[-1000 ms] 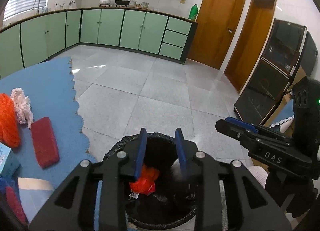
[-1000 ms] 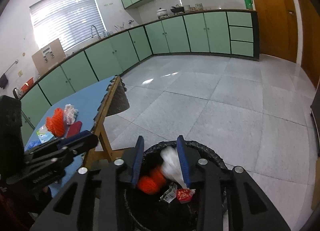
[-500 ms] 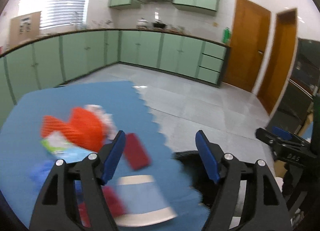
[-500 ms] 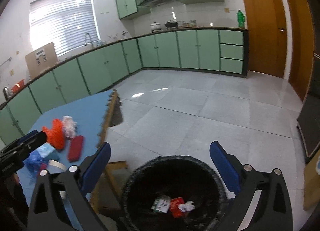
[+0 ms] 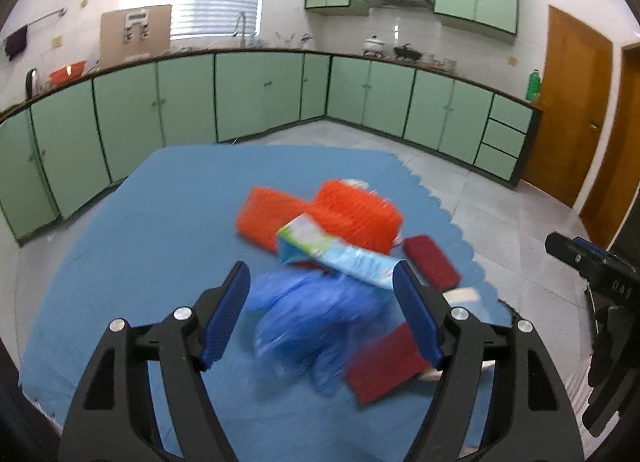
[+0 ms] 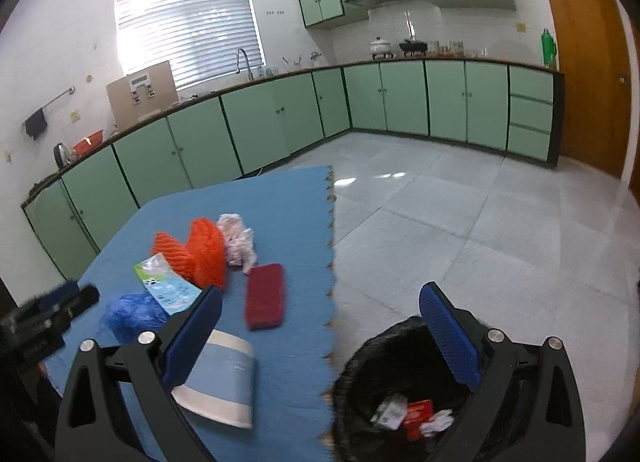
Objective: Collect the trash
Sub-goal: 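Return to the mat and grasp the blue plastic bag with the left gripper, then hold the blue bag in the left gripper while the right gripper grasps the milk carton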
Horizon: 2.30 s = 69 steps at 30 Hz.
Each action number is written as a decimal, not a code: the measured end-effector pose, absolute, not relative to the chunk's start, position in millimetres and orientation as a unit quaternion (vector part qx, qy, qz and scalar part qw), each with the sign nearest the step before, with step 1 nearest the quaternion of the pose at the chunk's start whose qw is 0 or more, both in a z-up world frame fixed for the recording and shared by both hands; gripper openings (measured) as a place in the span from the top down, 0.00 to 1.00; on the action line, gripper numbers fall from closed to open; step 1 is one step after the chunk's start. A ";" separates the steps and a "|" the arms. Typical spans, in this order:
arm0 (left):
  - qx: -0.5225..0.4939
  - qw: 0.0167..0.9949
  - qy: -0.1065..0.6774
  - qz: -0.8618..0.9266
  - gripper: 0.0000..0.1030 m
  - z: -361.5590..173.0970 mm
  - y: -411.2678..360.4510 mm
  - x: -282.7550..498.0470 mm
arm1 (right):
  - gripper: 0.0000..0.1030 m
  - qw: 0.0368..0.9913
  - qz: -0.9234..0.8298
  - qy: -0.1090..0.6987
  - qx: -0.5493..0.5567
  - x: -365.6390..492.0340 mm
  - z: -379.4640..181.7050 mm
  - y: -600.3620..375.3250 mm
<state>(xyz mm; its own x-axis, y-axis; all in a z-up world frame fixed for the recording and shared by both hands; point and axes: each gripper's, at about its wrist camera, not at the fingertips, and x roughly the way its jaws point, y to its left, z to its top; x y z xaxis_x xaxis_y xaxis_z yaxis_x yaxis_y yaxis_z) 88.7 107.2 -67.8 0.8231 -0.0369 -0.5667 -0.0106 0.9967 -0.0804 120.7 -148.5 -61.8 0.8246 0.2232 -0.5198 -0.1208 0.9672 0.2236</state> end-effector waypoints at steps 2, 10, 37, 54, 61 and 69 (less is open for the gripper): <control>-0.040 0.951 0.307 -0.004 0.30 -74.2 111.7 88.1 | 0.06 0.951 0.087 0.283 0.091 120.9 -67.0 -141.0; -0.047 0.942 0.331 -0.006 0.30 -98.5 116.6 102.6 | 0.06 0.946 0.090 0.301 0.077 122.7 -75.8 -125.7; -0.064 0.955 0.287 0.041 0.78 -90.1 158.1 93.7 | 0.07 0.928 0.218 0.302 0.018 144.7 -81.9 -44.6; -0.058 0.947 0.303 0.086 0.78 -107.9 196.8 99.4 | 0.11 0.907 0.225 0.354 -0.028 172.1 -107.8 4.1; -0.064 0.947 0.303 0.081 0.78 -108.6 203.2 106.6 | 0.15 0.901 0.220 0.373 -0.040 179.7 -114.5 12.0; -0.067 0.947 0.304 0.079 0.78 -108.4 203.2 108.4 | 0.39 0.888 0.248 0.384 -0.042 181.6 -114.1 18.0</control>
